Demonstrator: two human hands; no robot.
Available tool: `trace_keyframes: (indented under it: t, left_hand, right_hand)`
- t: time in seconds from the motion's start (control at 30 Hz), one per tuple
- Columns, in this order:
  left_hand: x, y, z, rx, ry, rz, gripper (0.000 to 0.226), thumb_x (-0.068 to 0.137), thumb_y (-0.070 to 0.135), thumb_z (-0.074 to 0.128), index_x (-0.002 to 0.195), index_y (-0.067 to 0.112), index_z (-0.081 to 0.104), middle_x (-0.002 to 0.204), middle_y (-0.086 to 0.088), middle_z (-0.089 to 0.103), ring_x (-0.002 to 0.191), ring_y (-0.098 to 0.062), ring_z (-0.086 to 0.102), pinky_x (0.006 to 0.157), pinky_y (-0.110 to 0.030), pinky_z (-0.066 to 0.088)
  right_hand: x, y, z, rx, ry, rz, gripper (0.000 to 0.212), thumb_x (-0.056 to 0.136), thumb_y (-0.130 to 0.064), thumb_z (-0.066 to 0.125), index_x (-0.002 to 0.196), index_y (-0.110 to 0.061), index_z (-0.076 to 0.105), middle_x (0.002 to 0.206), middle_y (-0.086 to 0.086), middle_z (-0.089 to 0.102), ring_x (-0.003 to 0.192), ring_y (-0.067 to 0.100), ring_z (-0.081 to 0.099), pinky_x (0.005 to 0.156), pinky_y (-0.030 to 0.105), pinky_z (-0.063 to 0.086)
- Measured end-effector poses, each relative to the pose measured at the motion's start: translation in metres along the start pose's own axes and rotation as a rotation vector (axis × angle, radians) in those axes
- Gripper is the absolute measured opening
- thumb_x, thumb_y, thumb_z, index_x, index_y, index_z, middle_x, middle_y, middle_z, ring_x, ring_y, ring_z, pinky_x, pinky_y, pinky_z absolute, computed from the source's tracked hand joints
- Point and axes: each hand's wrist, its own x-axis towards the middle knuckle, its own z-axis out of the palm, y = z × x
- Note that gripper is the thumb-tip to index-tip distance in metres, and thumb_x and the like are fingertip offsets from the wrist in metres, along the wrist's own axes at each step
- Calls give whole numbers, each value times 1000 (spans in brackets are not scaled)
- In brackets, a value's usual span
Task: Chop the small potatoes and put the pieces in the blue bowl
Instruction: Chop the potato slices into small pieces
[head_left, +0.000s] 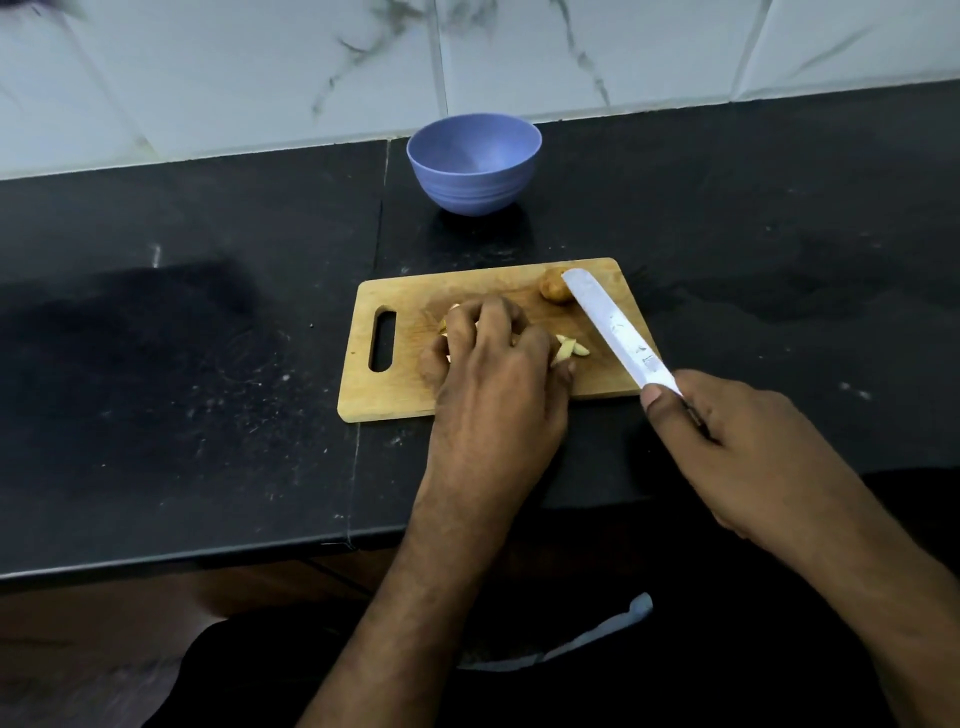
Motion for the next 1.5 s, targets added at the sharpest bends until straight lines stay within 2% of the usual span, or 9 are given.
trace_keyframes:
  t: [0.2, 0.4, 0.57, 0.7, 0.83, 0.97, 1.1, 1.3, 1.5]
  left_hand:
    - [-2, -4, 1, 29, 80, -12, 18, 93, 34, 64, 85, 19, 68, 115, -3, 56, 118, -24, 42, 92, -39, 23]
    - [-4, -4, 2, 74, 65, -21, 18, 96, 32, 62, 89, 17, 68, 115, -5, 56, 118, -27, 42, 92, -42, 26]
    - [-4, -5, 5, 68, 73, -17, 14, 96, 29, 64, 90, 17, 67, 115, -6, 55, 117, -26, 39, 92, -45, 31]
    - [-3, -5, 7, 75, 84, -9, 12, 96, 28, 64, 92, 18, 67, 116, -6, 54, 115, -25, 37, 91, -42, 26]
    - [-3, -5, 6, 85, 71, -20, 19, 97, 33, 59, 94, 16, 67, 118, -7, 53, 117, -28, 41, 91, -45, 31]
    - [-4, -4, 5, 62, 77, -49, 20, 96, 35, 59, 94, 16, 67, 117, -7, 53, 119, -28, 42, 92, -48, 34]
    - [-5, -5, 3, 70, 98, -108, 16, 94, 33, 61, 89, 19, 63, 115, -5, 52, 120, -28, 40, 92, -48, 33]
    - [-4, -8, 2, 25, 130, -207, 14, 89, 32, 66, 95, 19, 63, 114, -3, 51, 120, -26, 37, 92, -44, 27]
    - [-2, 0, 2, 37, 147, -85, 11, 97, 30, 57, 99, 20, 60, 114, -3, 52, 120, -26, 40, 91, -46, 31]
  right_hand:
    - [-4, -4, 0, -147, 7, -79, 38, 99, -48, 37, 71, -24, 44, 52, -2, 51, 44, 10, 51, 44, 25, 34]
    - [-18, -4, -5, -255, -37, -79, 34, 99, -50, 32, 73, -28, 40, 54, -3, 51, 45, 8, 51, 46, 22, 34]
    - [-26, -9, -9, -388, -82, -66, 30, 99, -51, 23, 84, -31, 40, 60, -5, 52, 48, 6, 50, 44, 17, 30]
    - [-25, -11, -9, -429, -116, -50, 25, 101, -50, 21, 89, -33, 36, 64, -6, 51, 51, 5, 48, 44, 17, 29]
    - [-15, -15, -1, -392, -101, -68, 25, 102, -47, 25, 90, -33, 41, 66, -6, 52, 55, 6, 51, 46, 22, 35]
    - [-1, -14, 1, -392, -76, -106, 26, 101, -48, 28, 89, -33, 46, 63, -7, 51, 52, 6, 48, 44, 22, 31]
    - [3, -4, -5, -214, -98, -127, 37, 99, -52, 33, 75, -28, 48, 54, -5, 53, 45, 8, 53, 45, 26, 40]
    - [7, 2, -4, -120, -31, -82, 44, 99, -50, 37, 67, -21, 45, 49, -1, 49, 40, 11, 47, 42, 28, 35]
    - [11, -1, -4, -61, -40, -48, 42, 100, -50, 36, 73, -21, 50, 52, 0, 54, 39, 14, 52, 45, 40, 50]
